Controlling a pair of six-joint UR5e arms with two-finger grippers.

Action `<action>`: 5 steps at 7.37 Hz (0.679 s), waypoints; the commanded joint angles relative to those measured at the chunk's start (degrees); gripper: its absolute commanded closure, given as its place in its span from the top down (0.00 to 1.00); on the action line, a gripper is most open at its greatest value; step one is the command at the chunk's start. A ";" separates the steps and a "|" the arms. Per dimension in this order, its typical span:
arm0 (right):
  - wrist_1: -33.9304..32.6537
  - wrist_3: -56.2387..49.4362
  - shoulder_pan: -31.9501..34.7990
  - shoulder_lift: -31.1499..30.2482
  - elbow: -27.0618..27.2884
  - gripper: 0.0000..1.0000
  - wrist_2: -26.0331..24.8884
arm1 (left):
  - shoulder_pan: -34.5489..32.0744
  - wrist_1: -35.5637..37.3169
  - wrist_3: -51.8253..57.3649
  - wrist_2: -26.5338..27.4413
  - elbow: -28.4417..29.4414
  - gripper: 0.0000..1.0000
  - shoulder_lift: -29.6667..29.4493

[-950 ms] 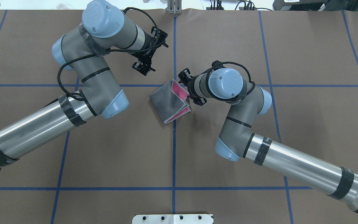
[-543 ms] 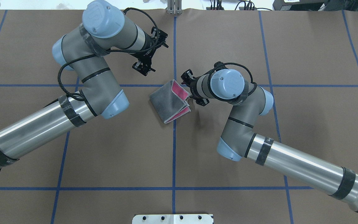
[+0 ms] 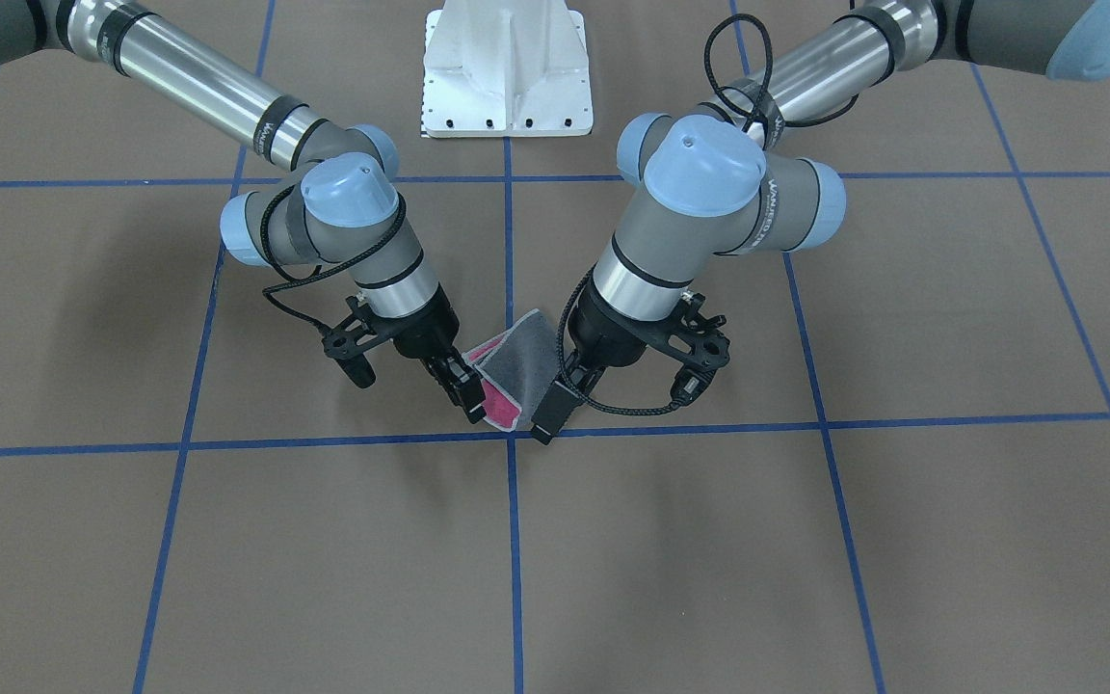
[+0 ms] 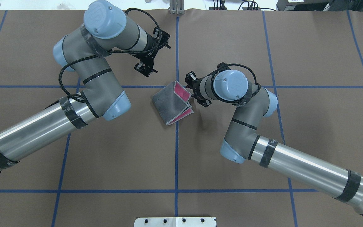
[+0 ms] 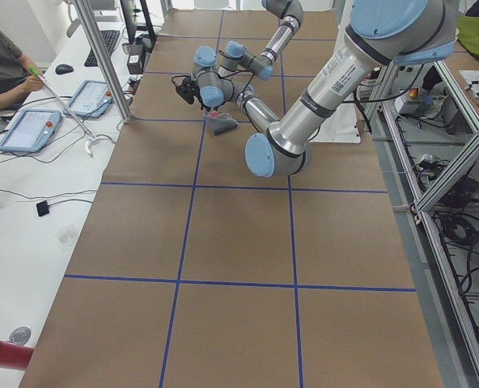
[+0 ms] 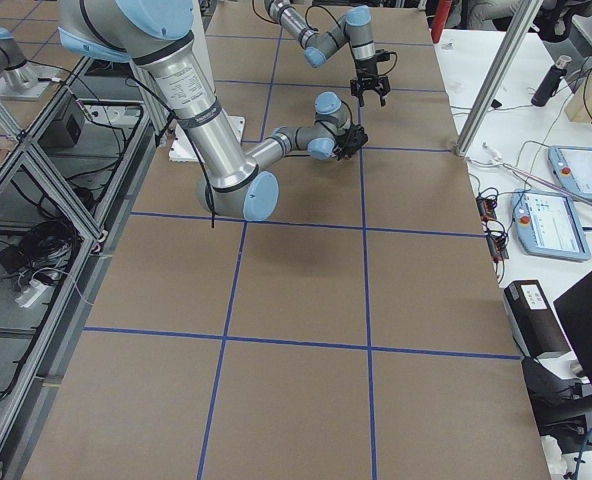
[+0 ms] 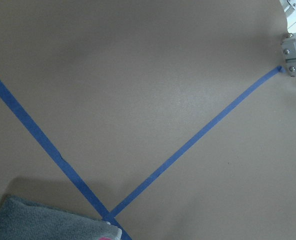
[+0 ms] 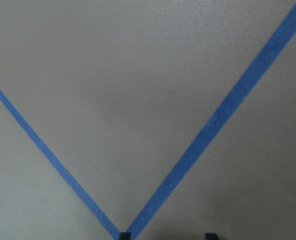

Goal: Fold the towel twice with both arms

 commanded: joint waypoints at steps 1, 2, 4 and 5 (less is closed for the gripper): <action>-0.01 0.33 -0.02 0.04 0.26 0.08 0.00 | -0.01 -0.08 0.00 0.00 0.00 0.99 0.00; -0.01 0.07 -0.02 0.04 0.26 0.02 0.00 | -0.01 -0.08 0.00 0.00 0.00 0.99 0.00; -0.53 -0.29 -0.02 0.04 0.95 0.00 0.09 | -0.01 -0.34 0.00 0.18 0.26 0.99 0.00; -0.79 -0.20 -0.02 0.04 1.74 0.00 0.35 | -0.01 -0.43 0.00 0.18 0.35 0.99 0.00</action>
